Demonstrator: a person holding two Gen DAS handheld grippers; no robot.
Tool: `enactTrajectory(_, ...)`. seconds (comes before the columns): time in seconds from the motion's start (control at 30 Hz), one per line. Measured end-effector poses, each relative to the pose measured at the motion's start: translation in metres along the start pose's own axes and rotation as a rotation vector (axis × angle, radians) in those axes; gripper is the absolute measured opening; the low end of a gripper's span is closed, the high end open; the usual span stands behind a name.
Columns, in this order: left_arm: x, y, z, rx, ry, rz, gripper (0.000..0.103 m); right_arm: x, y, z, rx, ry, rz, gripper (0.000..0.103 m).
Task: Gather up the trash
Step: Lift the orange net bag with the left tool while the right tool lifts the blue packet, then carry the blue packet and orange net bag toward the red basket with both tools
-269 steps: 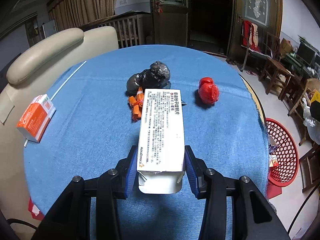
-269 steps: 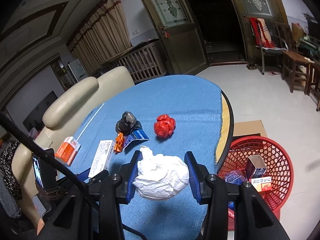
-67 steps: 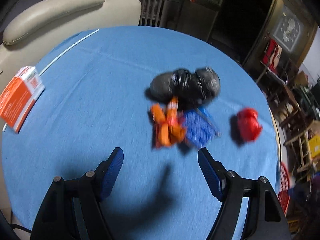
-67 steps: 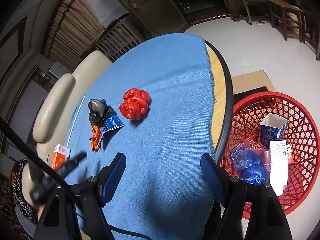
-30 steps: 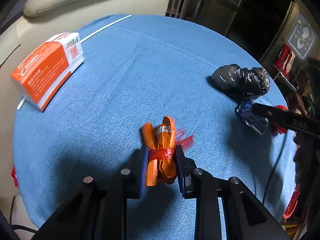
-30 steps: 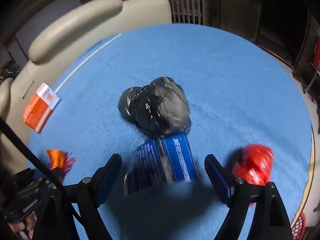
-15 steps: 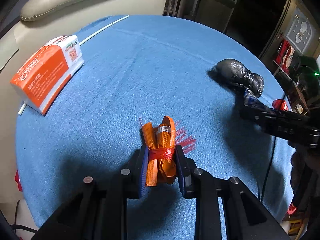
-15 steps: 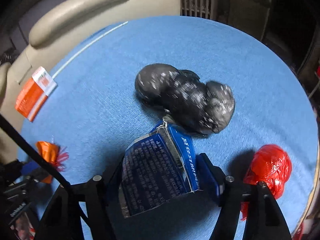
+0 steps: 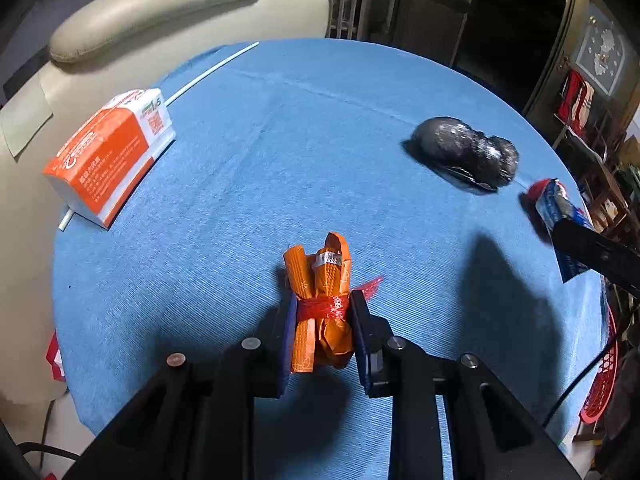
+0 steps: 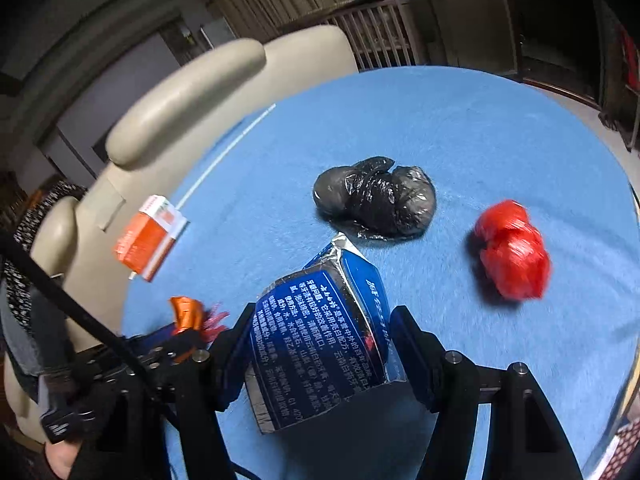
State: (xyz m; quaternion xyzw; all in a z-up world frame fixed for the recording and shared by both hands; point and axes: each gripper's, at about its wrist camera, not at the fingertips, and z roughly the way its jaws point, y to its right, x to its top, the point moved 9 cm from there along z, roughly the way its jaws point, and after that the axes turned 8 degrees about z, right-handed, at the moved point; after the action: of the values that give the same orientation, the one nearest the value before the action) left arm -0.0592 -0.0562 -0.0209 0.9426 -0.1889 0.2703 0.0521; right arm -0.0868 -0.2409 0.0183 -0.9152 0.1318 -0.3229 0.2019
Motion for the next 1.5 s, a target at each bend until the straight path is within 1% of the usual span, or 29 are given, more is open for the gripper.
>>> enactTrajectory(0.17, -0.001, 0.022, -0.008, 0.008, 0.006, 0.041, 0.028, -0.01, 0.003, -0.022, 0.051, 0.033, 0.04, 0.069)
enactTrajectory(0.33, 0.0, 0.043, -0.015, 0.012, 0.012, 0.082, 0.028, -0.007, 0.01, -0.048, 0.107, 0.089, 0.097, 0.069)
enactTrajectory(0.4, 0.001, 0.052, -0.018, 0.013, 0.014, 0.097, 0.028, -0.004, 0.011, -0.053, 0.116, 0.107, 0.111, 0.069)
enactTrajectory(0.57, 0.005, 0.068, -0.022, 0.016, 0.017, 0.134, 0.028, -0.007, 0.027, -0.074, 0.122, 0.15, 0.152, 0.069)
enactTrajectory(0.67, 0.006, 0.077, -0.025, 0.014, 0.02, 0.156, 0.028, -0.011, 0.038, -0.079, 0.112, 0.161, 0.174, 0.069)
enactTrajectory(1.03, 0.005, 0.104, -0.028, -0.007, 0.025, 0.215, 0.028, -0.03, 0.104, -0.111, 0.042, 0.213, 0.296, 0.069)
enactTrajectory(1.5, 0.002, 0.125, -0.03, -0.033, 0.032, 0.267, 0.028, -0.049, 0.163, -0.146, -0.045, 0.267, 0.394, 0.069)
